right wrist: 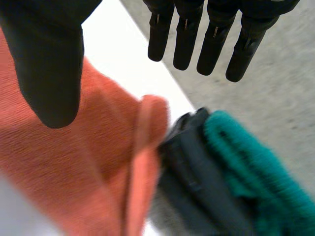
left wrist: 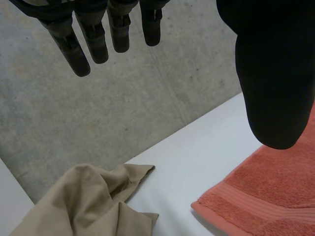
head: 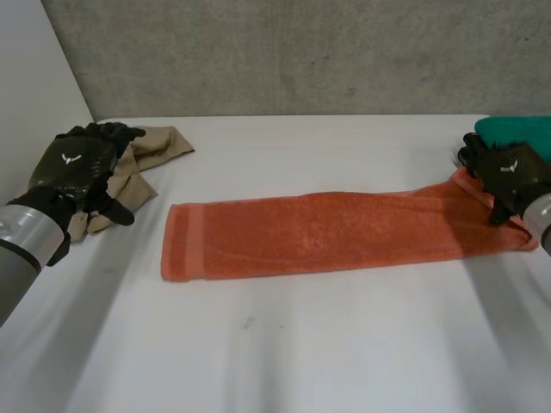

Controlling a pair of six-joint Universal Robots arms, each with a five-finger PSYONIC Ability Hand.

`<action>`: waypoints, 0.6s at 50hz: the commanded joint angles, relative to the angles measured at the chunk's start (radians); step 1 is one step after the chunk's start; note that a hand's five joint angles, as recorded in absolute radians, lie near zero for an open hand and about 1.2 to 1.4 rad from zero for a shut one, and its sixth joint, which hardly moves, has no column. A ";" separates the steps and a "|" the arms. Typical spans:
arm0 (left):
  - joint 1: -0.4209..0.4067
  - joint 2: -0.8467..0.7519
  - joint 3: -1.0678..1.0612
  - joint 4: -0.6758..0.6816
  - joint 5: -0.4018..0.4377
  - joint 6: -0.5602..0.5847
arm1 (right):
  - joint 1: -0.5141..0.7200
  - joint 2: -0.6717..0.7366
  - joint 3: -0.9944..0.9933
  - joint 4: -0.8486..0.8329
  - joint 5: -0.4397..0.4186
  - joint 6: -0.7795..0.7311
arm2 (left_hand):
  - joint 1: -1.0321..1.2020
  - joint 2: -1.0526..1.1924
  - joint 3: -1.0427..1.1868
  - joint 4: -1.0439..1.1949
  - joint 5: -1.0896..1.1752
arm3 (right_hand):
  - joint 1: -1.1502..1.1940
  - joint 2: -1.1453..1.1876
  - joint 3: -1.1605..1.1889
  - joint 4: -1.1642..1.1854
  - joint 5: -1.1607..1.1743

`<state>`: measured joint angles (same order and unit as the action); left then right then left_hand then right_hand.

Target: Fold the laundry.

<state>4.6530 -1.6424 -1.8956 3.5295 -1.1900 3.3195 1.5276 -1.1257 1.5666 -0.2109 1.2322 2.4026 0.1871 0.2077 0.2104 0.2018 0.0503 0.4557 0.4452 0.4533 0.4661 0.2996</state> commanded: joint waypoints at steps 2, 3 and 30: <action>-0.016 -0.023 -0.005 0.002 -0.002 0.003 | -0.092 0.093 0.029 -0.018 -0.017 -0.045 | -0.013 -0.033 -0.036 -0.027 -0.050 | 0.121 0.132 0.123 0.111 0.103; -0.017 -0.027 -0.005 0.002 -0.002 0.003 | -0.095 0.102 0.026 -0.025 -0.017 -0.049 | -0.013 -0.033 -0.036 -0.027 -0.050 | 0.121 0.132 0.123 0.111 0.103; -0.034 -0.019 -0.005 0.029 -0.007 0.012 | -0.184 0.106 -0.031 -0.071 0.150 -0.080 | -0.013 -0.033 -0.036 -0.027 -0.050 | 0.941 0.951 0.943 0.930 0.922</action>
<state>4.6106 -1.6798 -1.8971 3.5587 -1.1965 3.3358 1.3672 -0.9354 1.5155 -0.3425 1.3369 2.3638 0.1871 0.2077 0.2103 0.2018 0.0503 1.0979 1.1744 1.1858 1.1937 0.9736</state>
